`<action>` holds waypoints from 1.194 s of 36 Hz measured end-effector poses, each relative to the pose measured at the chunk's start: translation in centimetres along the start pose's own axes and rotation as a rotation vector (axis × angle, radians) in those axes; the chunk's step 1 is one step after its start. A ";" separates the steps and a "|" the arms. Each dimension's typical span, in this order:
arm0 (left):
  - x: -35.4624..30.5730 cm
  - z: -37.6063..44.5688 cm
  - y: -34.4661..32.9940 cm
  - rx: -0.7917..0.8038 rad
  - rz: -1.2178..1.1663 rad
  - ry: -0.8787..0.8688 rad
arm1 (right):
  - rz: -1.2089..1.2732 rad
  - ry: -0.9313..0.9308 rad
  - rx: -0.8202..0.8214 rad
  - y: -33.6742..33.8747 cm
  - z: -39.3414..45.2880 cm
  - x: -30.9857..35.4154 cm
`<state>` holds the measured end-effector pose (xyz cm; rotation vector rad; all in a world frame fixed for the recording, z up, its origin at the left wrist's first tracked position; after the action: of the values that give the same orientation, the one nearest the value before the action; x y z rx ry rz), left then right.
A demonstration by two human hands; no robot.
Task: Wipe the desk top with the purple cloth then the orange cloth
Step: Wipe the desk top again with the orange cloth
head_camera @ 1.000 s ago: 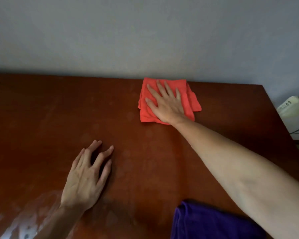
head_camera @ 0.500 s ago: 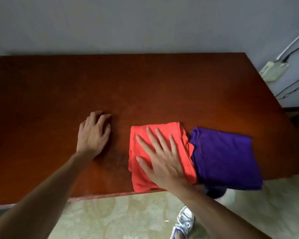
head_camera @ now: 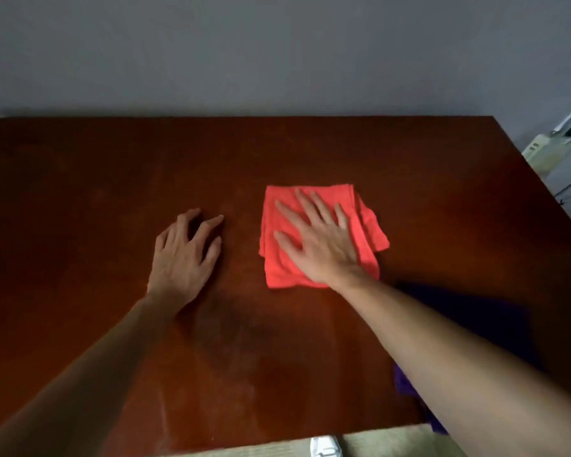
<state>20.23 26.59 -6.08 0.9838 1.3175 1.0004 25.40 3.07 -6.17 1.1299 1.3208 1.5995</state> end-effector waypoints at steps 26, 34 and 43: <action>-0.1 0.1 0.0 -0.065 -0.061 -0.060 | -0.016 0.031 0.054 -1.2 20.8 0.2; 0.6 -0.4 1.2 -0.207 -0.261 -0.047 | 0.008 0.046 0.017 -1.0 4.3 5.5; 5.1 -6.2 3.3 -0.135 -0.117 -0.040 | 0.024 0.053 0.018 -1.1 -16.0 14.9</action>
<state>13.96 32.41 -4.44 0.8112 1.2431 0.9618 5.52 12.25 -6.01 1.1250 1.3636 1.6475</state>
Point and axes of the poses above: each hand's wrist, its own z-axis towards the middle knuckle, its own y-axis out of the back of the hand, x = y × z, the point moved 5 cm from there along z, towards the middle knuckle, and after that the axes turned 2 degrees about -y, right-handed, at the moved point
